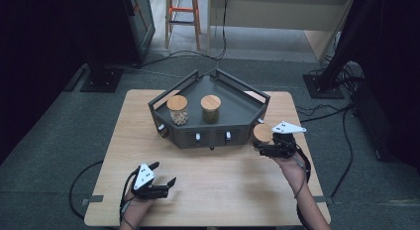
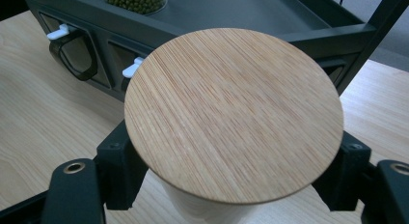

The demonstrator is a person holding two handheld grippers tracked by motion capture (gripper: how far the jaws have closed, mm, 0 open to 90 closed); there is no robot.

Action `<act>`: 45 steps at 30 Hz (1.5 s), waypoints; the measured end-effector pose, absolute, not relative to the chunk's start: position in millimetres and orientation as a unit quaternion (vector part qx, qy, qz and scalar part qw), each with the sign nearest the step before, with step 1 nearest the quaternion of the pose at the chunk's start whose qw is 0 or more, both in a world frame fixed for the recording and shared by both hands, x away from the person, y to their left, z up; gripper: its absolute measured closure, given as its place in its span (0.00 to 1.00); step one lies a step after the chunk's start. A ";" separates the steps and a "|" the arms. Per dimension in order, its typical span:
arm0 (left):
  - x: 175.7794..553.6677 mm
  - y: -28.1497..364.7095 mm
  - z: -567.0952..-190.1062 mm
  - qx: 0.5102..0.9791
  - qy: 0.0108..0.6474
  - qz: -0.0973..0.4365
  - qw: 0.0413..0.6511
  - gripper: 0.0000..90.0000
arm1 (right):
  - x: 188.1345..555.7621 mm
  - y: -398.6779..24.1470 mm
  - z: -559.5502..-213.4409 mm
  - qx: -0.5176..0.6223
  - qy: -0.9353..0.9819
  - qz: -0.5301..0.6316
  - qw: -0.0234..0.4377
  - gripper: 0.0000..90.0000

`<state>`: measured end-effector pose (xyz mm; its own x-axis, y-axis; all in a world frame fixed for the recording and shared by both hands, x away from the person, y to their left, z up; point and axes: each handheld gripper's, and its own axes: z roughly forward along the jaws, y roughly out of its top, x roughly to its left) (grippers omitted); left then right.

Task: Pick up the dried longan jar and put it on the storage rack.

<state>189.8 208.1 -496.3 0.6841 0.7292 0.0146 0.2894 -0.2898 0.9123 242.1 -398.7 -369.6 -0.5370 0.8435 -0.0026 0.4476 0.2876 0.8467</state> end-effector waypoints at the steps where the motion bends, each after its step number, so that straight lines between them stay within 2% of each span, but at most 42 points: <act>1: 189.8 208.0 -496.1 0.772 0.330 0.222 0.496 0.12 | 243.0 -398.6 -368.3 0.420 0.768 0.423 0.233 0.28; 45: 190.6 210.1 -496.4 0.770 0.330 0.219 0.500 0.12 | 270.2 -384.6 -327.0 0.408 0.773 0.425 0.236 0.28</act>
